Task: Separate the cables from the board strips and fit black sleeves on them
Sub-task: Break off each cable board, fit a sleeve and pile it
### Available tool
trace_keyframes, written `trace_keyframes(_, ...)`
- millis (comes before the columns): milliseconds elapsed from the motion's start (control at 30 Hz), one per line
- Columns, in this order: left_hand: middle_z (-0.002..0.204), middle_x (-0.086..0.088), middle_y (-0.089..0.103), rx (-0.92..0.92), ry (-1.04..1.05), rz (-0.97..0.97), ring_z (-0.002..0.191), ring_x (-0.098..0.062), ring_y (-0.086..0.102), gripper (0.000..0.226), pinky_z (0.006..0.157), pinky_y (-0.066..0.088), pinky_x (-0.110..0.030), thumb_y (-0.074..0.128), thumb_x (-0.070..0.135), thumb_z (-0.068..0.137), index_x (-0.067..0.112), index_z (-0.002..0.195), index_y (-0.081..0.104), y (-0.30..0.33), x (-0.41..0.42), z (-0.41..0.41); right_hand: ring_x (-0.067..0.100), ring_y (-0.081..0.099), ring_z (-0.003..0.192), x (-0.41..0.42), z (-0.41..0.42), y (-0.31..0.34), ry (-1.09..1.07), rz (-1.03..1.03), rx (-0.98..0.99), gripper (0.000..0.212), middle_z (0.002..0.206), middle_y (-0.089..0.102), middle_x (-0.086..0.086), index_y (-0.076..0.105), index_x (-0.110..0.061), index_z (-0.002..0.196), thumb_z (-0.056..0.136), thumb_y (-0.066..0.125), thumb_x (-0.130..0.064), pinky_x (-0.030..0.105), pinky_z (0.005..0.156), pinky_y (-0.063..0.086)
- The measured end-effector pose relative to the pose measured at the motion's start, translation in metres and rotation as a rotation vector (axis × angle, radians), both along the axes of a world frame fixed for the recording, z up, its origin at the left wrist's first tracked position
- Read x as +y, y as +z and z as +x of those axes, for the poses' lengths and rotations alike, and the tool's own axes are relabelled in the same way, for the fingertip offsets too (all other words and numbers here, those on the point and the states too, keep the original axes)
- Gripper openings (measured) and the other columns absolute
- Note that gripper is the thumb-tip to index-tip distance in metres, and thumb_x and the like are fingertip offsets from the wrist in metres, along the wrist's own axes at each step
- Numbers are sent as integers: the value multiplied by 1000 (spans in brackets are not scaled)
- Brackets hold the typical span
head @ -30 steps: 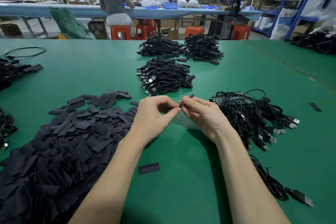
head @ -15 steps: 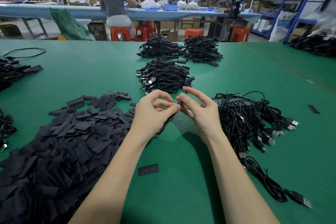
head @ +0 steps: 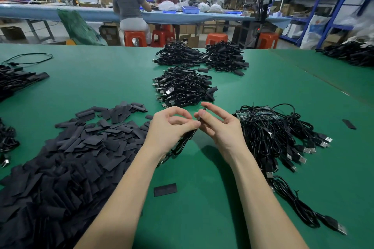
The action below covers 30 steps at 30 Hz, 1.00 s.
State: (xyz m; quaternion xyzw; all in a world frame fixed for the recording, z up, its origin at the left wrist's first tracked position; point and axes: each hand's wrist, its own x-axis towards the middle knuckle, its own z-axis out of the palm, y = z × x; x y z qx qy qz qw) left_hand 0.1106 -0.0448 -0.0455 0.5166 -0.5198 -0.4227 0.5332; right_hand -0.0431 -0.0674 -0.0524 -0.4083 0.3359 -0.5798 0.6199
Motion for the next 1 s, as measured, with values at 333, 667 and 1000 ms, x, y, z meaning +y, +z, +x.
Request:
trace_keyframes(333,94,10,76,-138,-18,-55,78,-12,75,25,72,57,-27,86,25,79,26,94,66,-1,-2,-3,14,69,69,0,2,3,-131,47,-96,25,88,77,13,75,-15,107,85,77,-4,22,71,57)
trace_keyframes(667,82,17,71,-516,127,-302,79,6,66,21,75,44,-3,79,8,80,24,85,65,6,-23,-4,18,70,74,-10,-1,4,-323,167,-131,33,97,77,12,59,-17,124,94,72,-20,23,64,58)
trace_keyframes(1000,104,-5,71,-1127,251,-461,105,-28,58,16,89,46,-38,60,8,92,15,103,69,60,-155,-8,12,64,61,-13,17,-8,-175,100,434,8,75,77,-5,67,-21,99,95,66,-28,38,78,60)
